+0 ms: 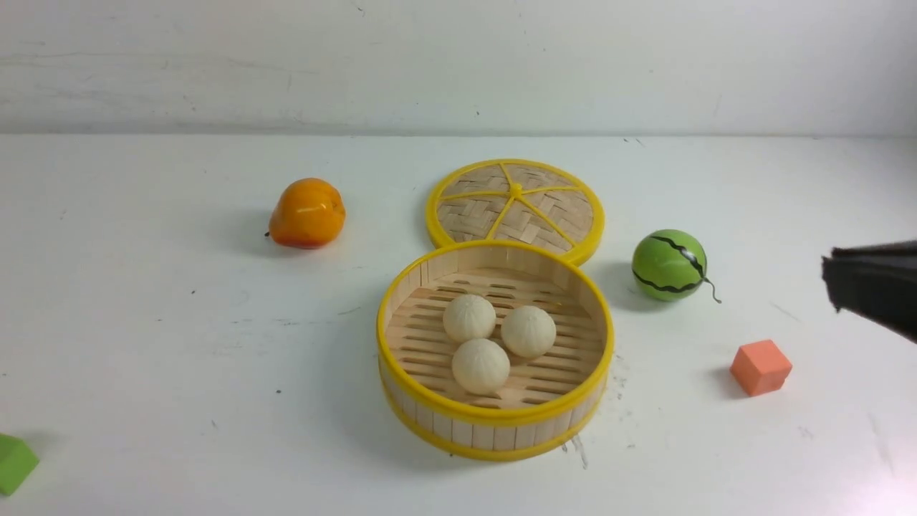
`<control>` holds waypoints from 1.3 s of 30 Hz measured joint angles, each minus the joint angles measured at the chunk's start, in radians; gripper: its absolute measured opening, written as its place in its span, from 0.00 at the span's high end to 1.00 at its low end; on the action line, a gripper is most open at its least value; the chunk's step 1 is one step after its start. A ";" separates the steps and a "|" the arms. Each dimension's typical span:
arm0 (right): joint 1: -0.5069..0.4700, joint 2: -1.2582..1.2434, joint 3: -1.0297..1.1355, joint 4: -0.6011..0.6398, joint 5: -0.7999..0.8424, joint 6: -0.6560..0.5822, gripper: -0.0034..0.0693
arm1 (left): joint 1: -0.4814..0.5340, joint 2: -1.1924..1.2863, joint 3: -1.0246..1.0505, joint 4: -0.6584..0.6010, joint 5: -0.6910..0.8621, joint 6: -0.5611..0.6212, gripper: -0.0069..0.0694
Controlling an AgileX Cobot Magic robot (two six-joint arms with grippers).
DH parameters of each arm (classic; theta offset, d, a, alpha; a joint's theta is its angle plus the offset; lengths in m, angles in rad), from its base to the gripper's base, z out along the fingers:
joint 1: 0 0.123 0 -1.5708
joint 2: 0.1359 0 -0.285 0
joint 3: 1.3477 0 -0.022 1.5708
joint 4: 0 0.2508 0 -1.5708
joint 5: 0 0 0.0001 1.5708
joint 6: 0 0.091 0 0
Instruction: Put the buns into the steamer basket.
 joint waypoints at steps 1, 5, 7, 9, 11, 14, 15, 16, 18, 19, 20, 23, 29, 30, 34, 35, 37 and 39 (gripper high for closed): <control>0.000 -0.021 0.027 0.000 -0.008 0.009 0.98 | 0.000 0.000 0.000 0.000 0.000 0.000 0.85; 0.000 -0.043 0.082 0.000 -0.026 0.016 0.98 | 0.000 0.000 0.000 0.000 0.000 0.000 0.84; 0.000 -0.044 0.087 0.000 -0.018 0.017 0.98 | 0.000 0.000 0.000 0.000 0.000 0.000 0.84; 0.000 -0.044 0.093 -0.003 -0.008 0.017 0.98 | 0.000 0.000 0.000 0.000 0.000 0.000 0.84; 0.000 -0.044 0.093 0.005 -0.003 0.017 0.98 | 0.000 0.000 0.000 0.000 0.000 0.000 0.83; 0.000 -0.044 0.093 0.059 -0.003 0.018 0.98 | 0.000 0.000 0.000 0.000 0.000 0.000 0.83; 0.000 -0.044 0.093 0.068 -0.005 0.018 0.98 | 0.000 0.000 0.000 0.000 0.000 0.000 0.83; 0.000 -0.044 0.093 0.075 -0.011 0.018 0.98 | 0.000 0.000 0.000 0.000 0.000 0.000 0.83; 0.000 -0.044 0.093 0.074 -0.022 0.018 0.98 | 0.000 0.000 0.000 0.000 0.000 0.000 0.82; 0.000 -0.044 0.093 0.073 -0.031 0.018 0.98 | 0.000 0.000 0.000 0.000 0.000 0.000 0.82; 0.000 -0.044 0.093 0.073 -0.032 0.018 0.98 | 0.000 0.000 0.000 0.000 0.000 0.000 0.82; 0.000 -0.050 0.126 0.073 -0.093 0.011 0.98 | 0.000 0.000 0.000 0.000 0.000 0.000 0.82; -0.096 -0.158 0.410 0.192 -0.457 -0.101 0.98 | 0.000 0.000 0.000 0.001 0.000 0.000 0.81; -0.130 -0.192 0.468 0.219 -0.514 -0.116 0.98 | 0.000 0.000 0.000 0.001 0.000 0.000 0.81; -0.286 -0.352 0.648 0.239 -0.612 -0.125 0.98 | 0.000 0.000 0.000 0.001 0.000 0.000 0.80; -0.332 -0.386 0.677 0.232 -0.612 -0.125 0.98 | 0.000 0.000 0.000 0.001 0.000 0.000 0.80; -0.430 -0.470 0.738 0.219 -0.604 -0.125 0.98 | 0.000 0.000 0.000 0.001 0.000 0.000 0.80; -0.509 -0.533 0.777 0.205 -0.586 -0.125 0.98 | 0.000 0.000 0.000 0.001 0.000 0.000 0.79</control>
